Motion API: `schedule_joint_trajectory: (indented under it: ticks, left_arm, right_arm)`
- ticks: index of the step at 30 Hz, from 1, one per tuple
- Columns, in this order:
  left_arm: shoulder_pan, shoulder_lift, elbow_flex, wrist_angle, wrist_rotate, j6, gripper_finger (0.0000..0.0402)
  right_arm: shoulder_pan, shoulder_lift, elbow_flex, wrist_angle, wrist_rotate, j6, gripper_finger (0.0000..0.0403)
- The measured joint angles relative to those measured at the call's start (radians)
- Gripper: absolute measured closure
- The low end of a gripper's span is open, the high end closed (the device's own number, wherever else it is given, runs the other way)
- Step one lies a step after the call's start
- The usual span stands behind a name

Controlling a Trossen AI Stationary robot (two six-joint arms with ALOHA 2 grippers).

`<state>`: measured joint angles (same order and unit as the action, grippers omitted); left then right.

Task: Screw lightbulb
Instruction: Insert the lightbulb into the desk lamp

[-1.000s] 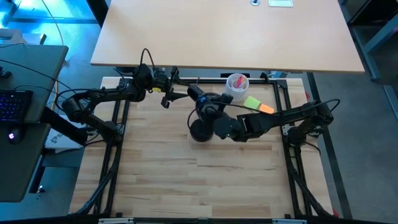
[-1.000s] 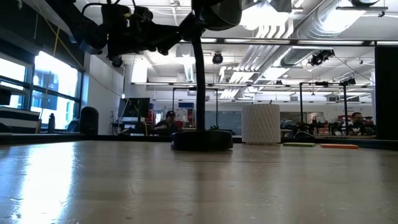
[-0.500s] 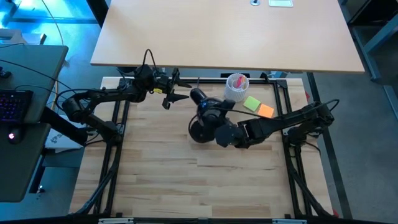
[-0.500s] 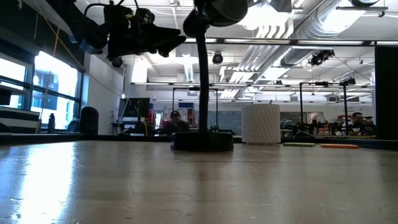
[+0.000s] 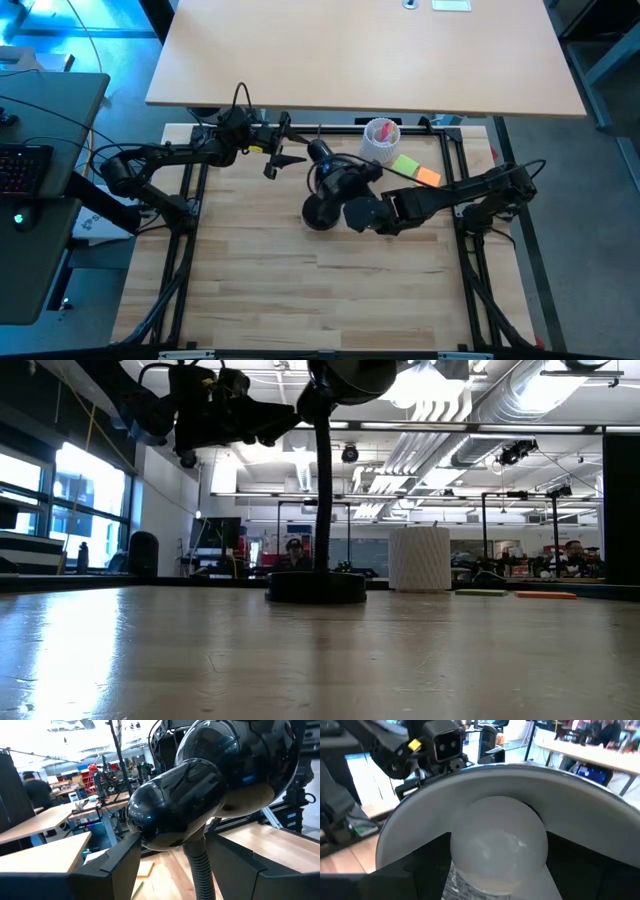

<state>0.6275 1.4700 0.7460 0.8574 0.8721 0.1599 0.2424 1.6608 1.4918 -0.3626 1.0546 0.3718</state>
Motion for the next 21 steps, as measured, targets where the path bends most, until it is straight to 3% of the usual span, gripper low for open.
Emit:
schedule_joint_trajectory:
  ticks: [16,21]
  left_arm:
    - [-0.011,0.0,0.0,-0.037,-0.018,0.078,0.0227]
    - [-0.048,0.0,0.0,-0.18,-0.13,0.189,0.0239]
  right_arm:
    - [-0.023,0.0,0.0,-0.105,0.031,0.302,0.0114]
    - [-0.026,0.0,0.0,-0.082,0.013,0.243,0.0114]
